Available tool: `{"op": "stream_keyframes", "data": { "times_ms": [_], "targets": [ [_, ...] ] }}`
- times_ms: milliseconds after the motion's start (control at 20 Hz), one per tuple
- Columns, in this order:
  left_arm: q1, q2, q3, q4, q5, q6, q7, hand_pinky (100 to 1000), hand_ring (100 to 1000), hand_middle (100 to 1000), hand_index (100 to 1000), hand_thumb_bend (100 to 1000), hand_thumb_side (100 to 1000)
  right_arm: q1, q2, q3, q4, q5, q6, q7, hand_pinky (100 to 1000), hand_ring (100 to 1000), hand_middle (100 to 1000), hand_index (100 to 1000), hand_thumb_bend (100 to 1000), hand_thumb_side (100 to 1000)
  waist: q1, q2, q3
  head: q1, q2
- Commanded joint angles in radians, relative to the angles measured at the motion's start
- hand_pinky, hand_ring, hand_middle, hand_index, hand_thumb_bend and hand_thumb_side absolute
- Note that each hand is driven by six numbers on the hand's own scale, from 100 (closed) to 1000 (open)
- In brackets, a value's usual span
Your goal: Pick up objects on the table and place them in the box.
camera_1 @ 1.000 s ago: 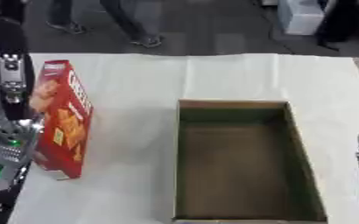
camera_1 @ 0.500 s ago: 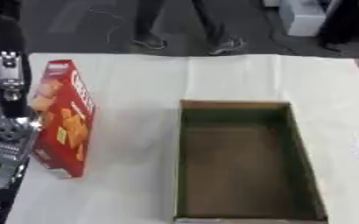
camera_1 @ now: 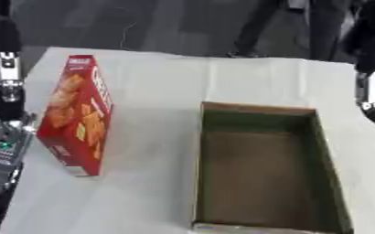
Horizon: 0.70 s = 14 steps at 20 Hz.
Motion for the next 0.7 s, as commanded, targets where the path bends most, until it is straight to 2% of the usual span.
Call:
{"op": "stream_keyframes", "data": {
  "times_ms": [50, 100, 150, 300, 400, 450, 650, 700],
  "targets": [
    [-0.001, 0.023, 0.009, -0.013, -0.007, 0.002, 0.007, 845, 765, 803, 921, 100, 918, -0.062, -0.116, 0.027, 0.053, -0.002, -0.037, 0.105, 560, 709, 634, 169, 101, 427, -0.005, -0.021, 0.007, -0.008, 0.004],
    [0.001, 0.024, 0.009, -0.013, -0.005, 0.001, 0.008, 846, 767, 804, 921, 100, 924, -0.086, -0.137, 0.042, 0.074, -0.003, -0.050, 0.134, 555, 703, 628, 179, 100, 433, -0.008, -0.021, 0.011, -0.010, 0.004],
    [0.004, 0.025, 0.008, -0.013, -0.003, 0.002, 0.008, 842, 759, 799, 919, 100, 869, -0.111, -0.154, 0.058, 0.093, -0.002, -0.064, 0.160, 609, 758, 679, 100, 129, 398, -0.012, -0.021, 0.015, -0.013, 0.004],
    [0.013, 0.026, 0.006, -0.013, 0.007, 0.003, 0.005, 838, 754, 794, 917, 100, 878, -0.203, -0.189, 0.112, 0.157, 0.028, -0.117, 0.239, 683, 832, 785, 100, 198, 355, -0.022, -0.021, 0.022, -0.021, 0.006],
    [0.015, 0.028, 0.005, -0.013, 0.012, 0.002, 0.004, 836, 751, 791, 915, 100, 879, -0.266, -0.194, 0.149, 0.202, 0.055, -0.161, 0.285, 706, 854, 827, 100, 264, 304, -0.030, -0.020, 0.026, -0.026, 0.005],
    [0.016, 0.030, 0.004, -0.013, 0.014, 0.002, 0.002, 834, 749, 790, 914, 100, 820, -0.295, -0.193, 0.164, 0.226, 0.066, -0.181, 0.304, 727, 874, 868, 100, 303, 274, -0.033, -0.019, 0.027, -0.027, 0.004],
    [0.015, 0.039, 0.002, -0.013, 0.014, -0.003, -0.017, 832, 747, 788, 913, 149, 765, -0.413, -0.176, 0.227, 0.322, 0.131, -0.260, 0.375, 796, 945, 1000, 100, 357, 257, -0.048, -0.017, 0.032, -0.032, 0.002],
    [0.015, 0.041, 0.002, -0.013, 0.014, -0.004, -0.020, 831, 746, 788, 913, 157, 761, -0.440, -0.169, 0.241, 0.347, 0.154, -0.277, 0.388, 810, 956, 1000, 100, 362, 249, -0.052, -0.016, 0.033, -0.034, -0.001]
  ]
}}
